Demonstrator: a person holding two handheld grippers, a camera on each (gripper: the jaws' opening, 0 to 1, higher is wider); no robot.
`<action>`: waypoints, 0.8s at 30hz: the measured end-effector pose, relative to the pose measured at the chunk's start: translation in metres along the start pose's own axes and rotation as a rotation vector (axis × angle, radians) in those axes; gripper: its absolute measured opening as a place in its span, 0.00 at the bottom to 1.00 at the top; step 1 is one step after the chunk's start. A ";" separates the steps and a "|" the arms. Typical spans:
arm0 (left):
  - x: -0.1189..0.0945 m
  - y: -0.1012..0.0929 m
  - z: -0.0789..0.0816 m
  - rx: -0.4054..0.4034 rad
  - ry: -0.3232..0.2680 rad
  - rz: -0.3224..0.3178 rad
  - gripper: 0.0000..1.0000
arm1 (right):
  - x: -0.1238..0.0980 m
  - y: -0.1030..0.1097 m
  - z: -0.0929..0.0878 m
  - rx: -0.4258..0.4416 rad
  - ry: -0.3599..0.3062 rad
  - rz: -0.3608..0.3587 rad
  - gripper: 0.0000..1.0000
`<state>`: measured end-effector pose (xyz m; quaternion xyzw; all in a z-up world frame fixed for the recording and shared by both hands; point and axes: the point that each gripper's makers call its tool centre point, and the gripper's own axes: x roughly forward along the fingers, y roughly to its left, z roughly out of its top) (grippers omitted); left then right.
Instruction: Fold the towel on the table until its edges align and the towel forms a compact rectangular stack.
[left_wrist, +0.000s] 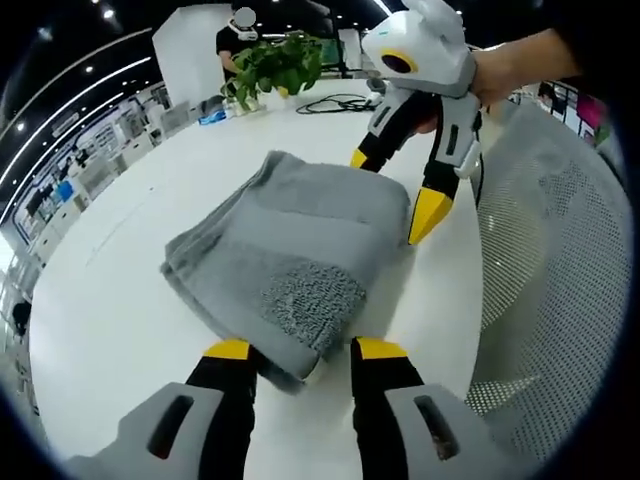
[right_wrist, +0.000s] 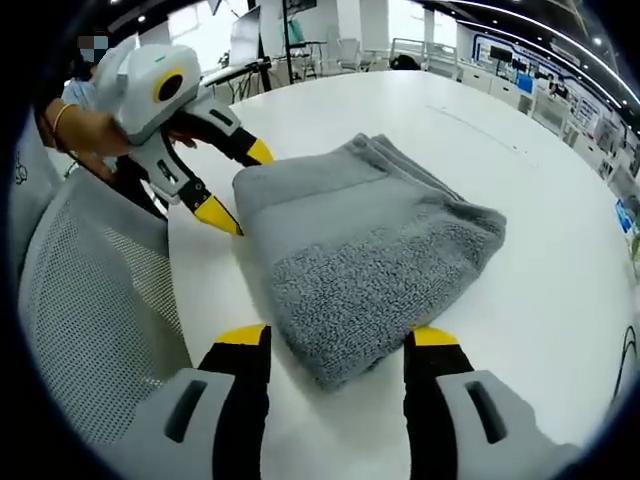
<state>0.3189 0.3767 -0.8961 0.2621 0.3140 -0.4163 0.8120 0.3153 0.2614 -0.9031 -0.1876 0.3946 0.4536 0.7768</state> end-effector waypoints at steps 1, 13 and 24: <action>0.000 0.001 0.000 -0.007 -0.006 0.004 0.35 | 0.000 -0.002 0.000 0.000 -0.001 -0.007 0.50; 0.010 0.008 0.000 -0.040 -0.017 -0.011 0.30 | 0.007 -0.015 0.002 -0.019 0.002 -0.002 0.47; 0.030 0.040 0.009 -0.073 -0.031 -0.022 0.27 | 0.022 -0.046 0.017 -0.007 -0.015 -0.030 0.46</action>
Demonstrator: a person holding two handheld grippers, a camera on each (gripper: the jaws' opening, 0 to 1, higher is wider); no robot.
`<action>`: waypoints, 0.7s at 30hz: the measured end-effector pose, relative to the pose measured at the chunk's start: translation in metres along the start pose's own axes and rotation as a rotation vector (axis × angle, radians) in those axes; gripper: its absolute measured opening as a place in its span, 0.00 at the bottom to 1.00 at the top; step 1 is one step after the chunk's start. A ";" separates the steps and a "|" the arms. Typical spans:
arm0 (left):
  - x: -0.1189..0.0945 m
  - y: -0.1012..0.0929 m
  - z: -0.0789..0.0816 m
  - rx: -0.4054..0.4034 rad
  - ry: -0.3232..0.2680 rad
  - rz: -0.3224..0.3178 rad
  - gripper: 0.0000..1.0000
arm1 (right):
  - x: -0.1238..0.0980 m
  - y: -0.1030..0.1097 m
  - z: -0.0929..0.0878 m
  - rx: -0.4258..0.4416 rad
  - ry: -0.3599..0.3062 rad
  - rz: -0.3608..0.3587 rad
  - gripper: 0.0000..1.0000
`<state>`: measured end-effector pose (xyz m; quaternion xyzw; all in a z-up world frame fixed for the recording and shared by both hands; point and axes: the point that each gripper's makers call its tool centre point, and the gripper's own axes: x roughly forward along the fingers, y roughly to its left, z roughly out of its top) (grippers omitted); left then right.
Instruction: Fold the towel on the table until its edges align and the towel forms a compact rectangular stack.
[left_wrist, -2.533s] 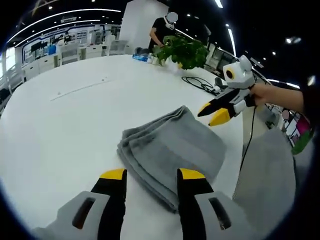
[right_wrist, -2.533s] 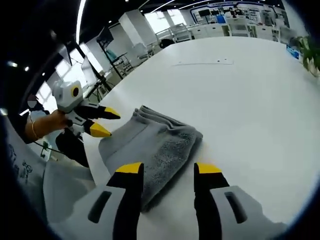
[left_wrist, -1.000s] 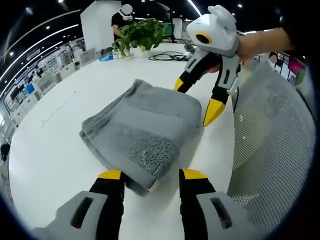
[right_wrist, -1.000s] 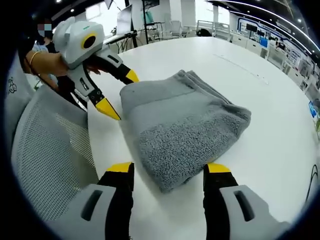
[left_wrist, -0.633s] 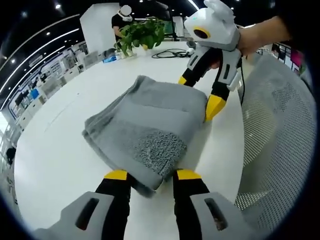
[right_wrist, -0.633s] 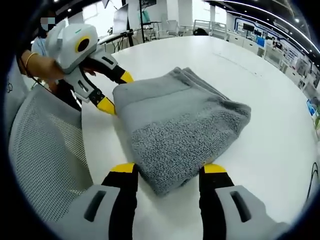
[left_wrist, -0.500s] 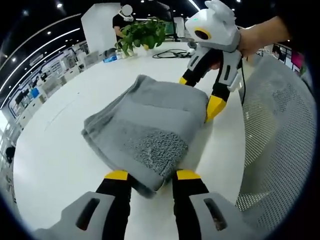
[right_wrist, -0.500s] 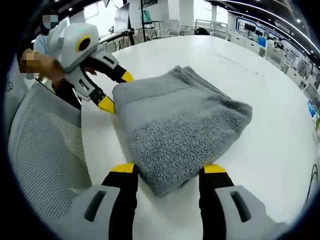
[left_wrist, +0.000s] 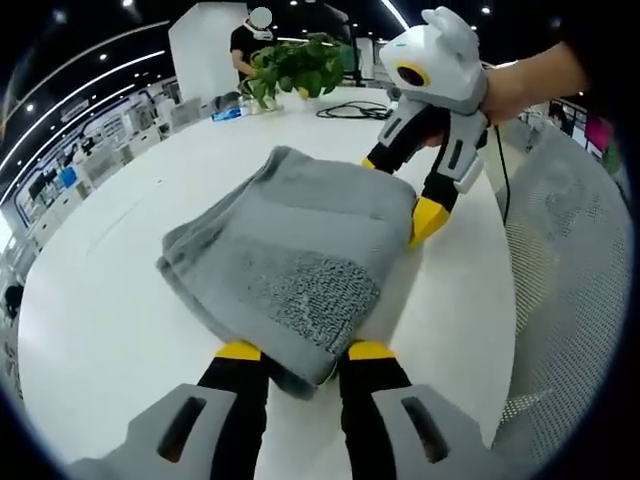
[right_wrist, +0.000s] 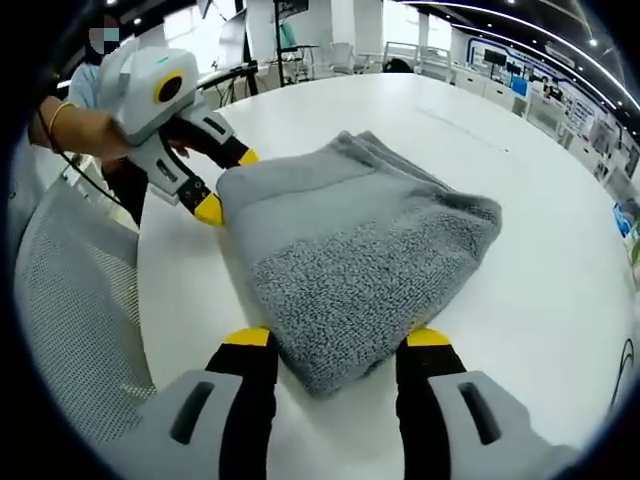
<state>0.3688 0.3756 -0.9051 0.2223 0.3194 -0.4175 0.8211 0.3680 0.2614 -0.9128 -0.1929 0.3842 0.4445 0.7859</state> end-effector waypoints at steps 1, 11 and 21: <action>0.003 0.004 0.002 -0.011 -0.006 -0.006 0.26 | 0.002 -0.005 0.002 -0.002 -0.002 -0.008 0.46; 0.028 0.044 0.019 -0.026 0.028 -0.022 0.23 | 0.021 -0.045 0.024 0.021 -0.035 -0.047 0.41; 0.049 0.081 0.034 -0.034 0.016 0.004 0.23 | 0.038 -0.092 0.045 0.008 -0.039 -0.093 0.39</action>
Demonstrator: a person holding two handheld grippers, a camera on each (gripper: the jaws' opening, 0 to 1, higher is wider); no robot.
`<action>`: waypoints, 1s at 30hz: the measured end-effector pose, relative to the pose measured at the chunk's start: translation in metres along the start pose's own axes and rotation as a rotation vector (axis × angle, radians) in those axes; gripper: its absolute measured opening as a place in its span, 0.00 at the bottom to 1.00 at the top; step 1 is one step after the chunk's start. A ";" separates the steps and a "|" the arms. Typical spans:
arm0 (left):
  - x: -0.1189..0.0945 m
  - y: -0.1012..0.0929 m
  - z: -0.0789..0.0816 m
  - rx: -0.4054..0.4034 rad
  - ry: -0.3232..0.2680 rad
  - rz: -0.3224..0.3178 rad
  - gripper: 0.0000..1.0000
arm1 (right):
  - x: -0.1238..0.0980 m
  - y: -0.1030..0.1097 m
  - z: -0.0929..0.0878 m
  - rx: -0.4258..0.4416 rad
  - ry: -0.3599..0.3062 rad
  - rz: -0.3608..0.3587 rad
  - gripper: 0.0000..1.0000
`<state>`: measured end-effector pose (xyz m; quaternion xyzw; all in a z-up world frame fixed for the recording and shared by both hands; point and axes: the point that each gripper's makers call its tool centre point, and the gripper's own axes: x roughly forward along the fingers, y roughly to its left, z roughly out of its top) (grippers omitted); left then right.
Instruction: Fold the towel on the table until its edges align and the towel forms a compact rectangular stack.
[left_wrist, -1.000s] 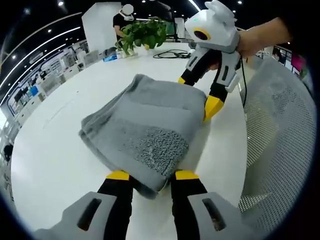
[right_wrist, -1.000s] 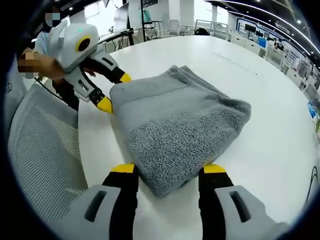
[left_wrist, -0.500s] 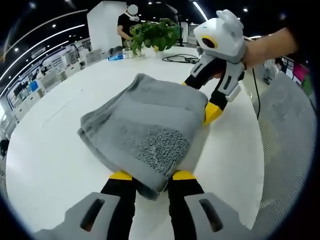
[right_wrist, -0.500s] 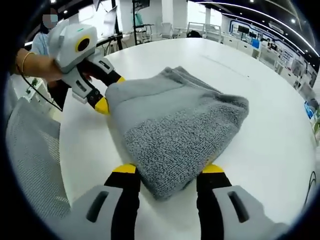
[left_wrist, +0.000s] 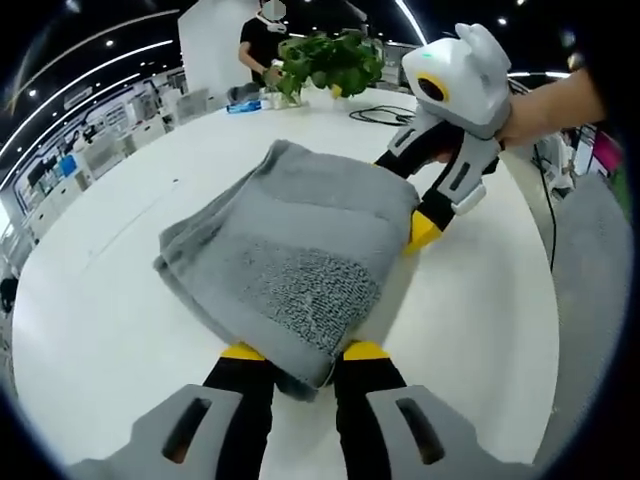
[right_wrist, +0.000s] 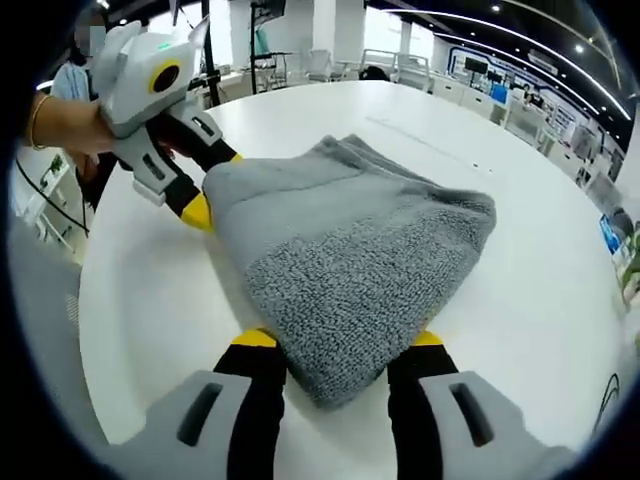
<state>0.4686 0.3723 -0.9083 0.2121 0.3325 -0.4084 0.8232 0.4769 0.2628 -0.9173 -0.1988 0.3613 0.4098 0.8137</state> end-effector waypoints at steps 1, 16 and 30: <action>0.002 0.004 0.001 -0.009 -0.007 0.007 0.23 | 0.000 -0.001 0.000 0.001 0.003 0.001 0.39; 0.009 0.019 0.008 -0.057 -0.036 -0.001 0.21 | 0.010 -0.013 0.010 0.062 -0.083 -0.030 0.37; 0.009 0.017 0.007 -0.035 -0.017 0.058 0.22 | 0.012 -0.014 0.011 0.107 -0.151 -0.106 0.40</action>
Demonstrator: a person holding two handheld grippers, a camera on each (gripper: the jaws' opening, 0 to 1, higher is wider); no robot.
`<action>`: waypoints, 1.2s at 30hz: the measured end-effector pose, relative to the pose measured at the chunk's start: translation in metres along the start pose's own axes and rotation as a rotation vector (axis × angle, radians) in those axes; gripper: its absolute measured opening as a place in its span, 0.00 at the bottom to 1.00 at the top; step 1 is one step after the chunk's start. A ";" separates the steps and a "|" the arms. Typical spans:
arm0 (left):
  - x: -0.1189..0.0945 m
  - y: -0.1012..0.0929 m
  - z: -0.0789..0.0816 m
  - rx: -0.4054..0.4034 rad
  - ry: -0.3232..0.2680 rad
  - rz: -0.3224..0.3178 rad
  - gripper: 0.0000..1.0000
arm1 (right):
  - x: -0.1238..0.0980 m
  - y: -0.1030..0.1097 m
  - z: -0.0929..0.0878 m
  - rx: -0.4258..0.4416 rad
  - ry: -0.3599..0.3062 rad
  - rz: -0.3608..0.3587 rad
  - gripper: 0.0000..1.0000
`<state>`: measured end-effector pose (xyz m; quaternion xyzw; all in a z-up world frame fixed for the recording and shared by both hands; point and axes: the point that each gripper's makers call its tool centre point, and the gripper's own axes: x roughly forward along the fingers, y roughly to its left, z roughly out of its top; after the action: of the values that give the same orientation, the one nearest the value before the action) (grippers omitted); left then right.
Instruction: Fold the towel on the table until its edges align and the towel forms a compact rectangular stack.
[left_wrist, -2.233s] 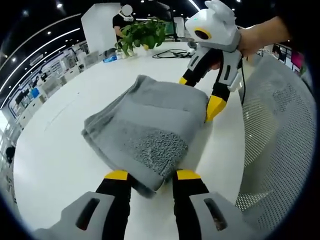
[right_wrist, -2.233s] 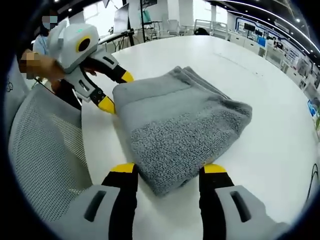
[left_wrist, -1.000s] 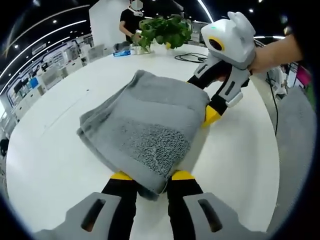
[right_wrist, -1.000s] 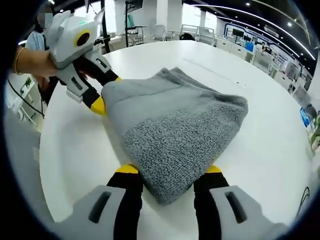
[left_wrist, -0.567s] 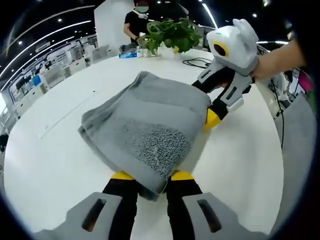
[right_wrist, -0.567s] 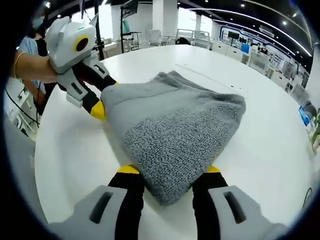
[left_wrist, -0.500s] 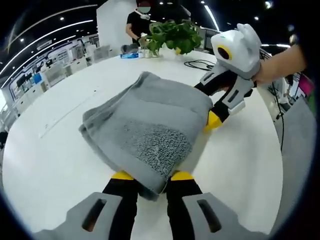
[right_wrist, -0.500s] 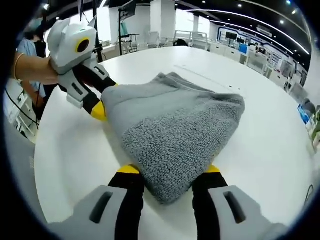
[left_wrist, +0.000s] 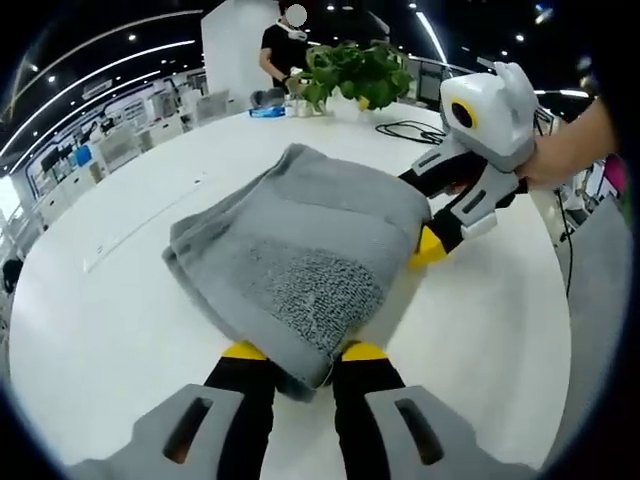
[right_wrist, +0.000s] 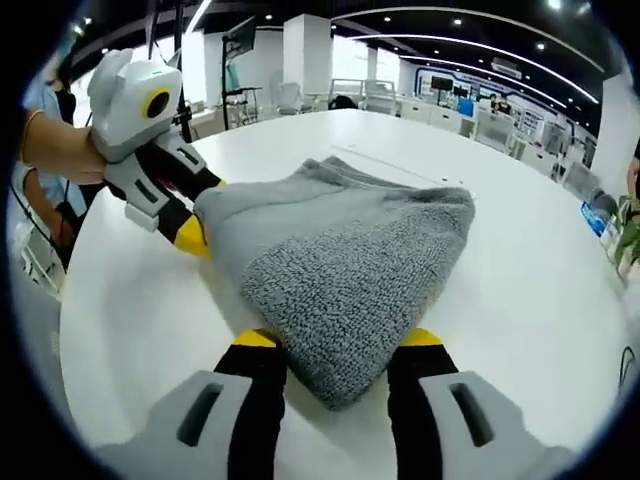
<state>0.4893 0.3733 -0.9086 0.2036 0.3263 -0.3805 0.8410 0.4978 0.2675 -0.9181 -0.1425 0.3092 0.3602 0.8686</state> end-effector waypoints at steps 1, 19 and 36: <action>0.000 0.000 0.000 0.010 0.005 0.008 0.22 | -0.001 0.000 0.000 0.006 0.000 -0.007 0.40; -0.045 -0.022 -0.011 -0.197 -0.111 0.061 0.51 | -0.046 0.016 0.005 0.222 -0.099 -0.023 0.57; -0.110 -0.061 -0.003 -0.253 -0.258 0.083 0.61 | -0.123 0.034 -0.016 0.315 -0.186 -0.095 0.68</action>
<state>0.3860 0.3927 -0.8389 0.0590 0.2522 -0.3245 0.9097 0.3992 0.2176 -0.8523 0.0148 0.2731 0.2774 0.9210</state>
